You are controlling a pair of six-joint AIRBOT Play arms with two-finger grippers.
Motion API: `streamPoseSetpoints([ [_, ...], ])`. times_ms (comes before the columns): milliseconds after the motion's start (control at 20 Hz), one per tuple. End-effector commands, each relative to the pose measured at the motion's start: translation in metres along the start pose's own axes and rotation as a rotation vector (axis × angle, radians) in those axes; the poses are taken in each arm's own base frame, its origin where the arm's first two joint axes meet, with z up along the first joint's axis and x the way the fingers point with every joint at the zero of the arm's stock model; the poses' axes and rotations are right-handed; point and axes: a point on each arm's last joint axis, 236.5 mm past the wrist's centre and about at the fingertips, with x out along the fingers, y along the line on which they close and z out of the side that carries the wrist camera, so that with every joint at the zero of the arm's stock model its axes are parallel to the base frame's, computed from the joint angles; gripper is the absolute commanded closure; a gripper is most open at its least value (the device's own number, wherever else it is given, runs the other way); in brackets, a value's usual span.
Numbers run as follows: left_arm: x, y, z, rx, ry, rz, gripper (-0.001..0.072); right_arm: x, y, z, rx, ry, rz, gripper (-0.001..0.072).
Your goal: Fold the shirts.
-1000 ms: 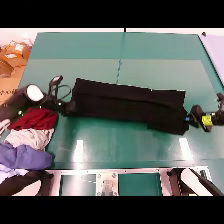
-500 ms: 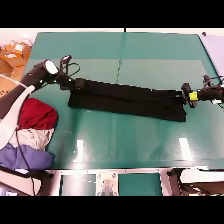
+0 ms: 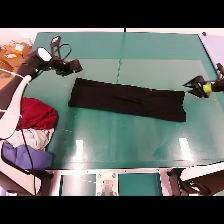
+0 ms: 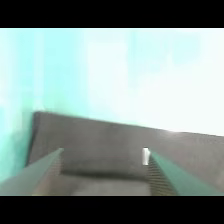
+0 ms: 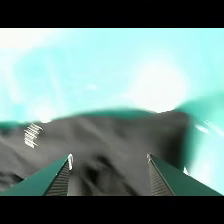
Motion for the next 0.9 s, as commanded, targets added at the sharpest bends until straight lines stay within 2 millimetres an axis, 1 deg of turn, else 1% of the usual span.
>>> streamPoseSetpoints([
  [0, -0.015, 0.007, -0.020, -0.079, 0.129, -0.016, 0.0525, -0.016, -0.049, -0.025, -0.060, 0.058, -0.003, 0.0155],
  [50, -0.016, 0.006, -0.029, -0.063, 0.167, -0.019, 0.0672, -0.009, -0.060, -0.037, -0.059, 0.081, 0.011, 0.0155],
  [150, -0.017, -0.001, -0.039, -0.062, 0.208, -0.034, 0.0679, 0.010, -0.071, -0.059, -0.046, 0.140, 0.043, 0.0155],
  [200, -0.016, -0.007, -0.043, -0.060, 0.221, -0.045, 0.0680, 0.020, -0.070, -0.069, -0.045, 0.169, 0.073, 0.0155],
  [250, -0.015, -0.012, -0.046, -0.055, 0.231, -0.053, 0.0679, 0.030, -0.060, -0.076, -0.045, 0.189, 0.124, 0.0155],
  [350, -0.012, -0.024, -0.052, -0.033, 0.244, -0.066, 0.0679, 0.044, -0.027, -0.084, -0.070, 0.222, 0.254, 0.0155],
  [400, -0.011, -0.030, -0.055, -0.015, 0.251, -0.072, 0.0679, 0.048, -0.013, -0.088, -0.085, 0.241, 0.289, 0.0155],
  [500, -0.008, -0.043, -0.062, 0.021, 0.263, -0.087, 0.0679, 0.057, 0.006, -0.092, -0.115, 0.269, 0.305, 0.0155],
  [600, -0.005, -0.058, -0.070, 0.049, 0.278, -0.104, 0.0679, 0.066, 0.020, -0.099, -0.137, 0.301, 0.308, 0.0156],
  [650, -0.003, -0.067, -0.075, 0.064, 0.287, -0.112, 0.0679, 0.068, 0.026, -0.098, -0.141, 0.308, 0.306, 0.0210],
  [700, 0.000, -0.077, -0.081, 0.082, 0.297, -0.120, 0.0679, 0.066, 0.033, -0.095, -0.162, 0.311, 0.311, 0.0517],
  [750, 0.002, -0.088, -0.087, 0.102, 0.304, -0.130, 0.0679, 0.061, 0.043, -0.092, -0.186, 0.315, 0.329, 0.0698],
  [800, 0.006, -0.100, -0.092, 0.122, 0.303, -0.140, 0.0680, 0.052, 0.051, -0.084, -0.198, 0.303, 0.335, 0.0700],
  [850, 0.010, -0.115, -0.096, 0.145, 0.289, -0.154, 0.0679, 0.042, 0.059, -0.071, -0.205, 0.277, 0.323, 0.0700],
])
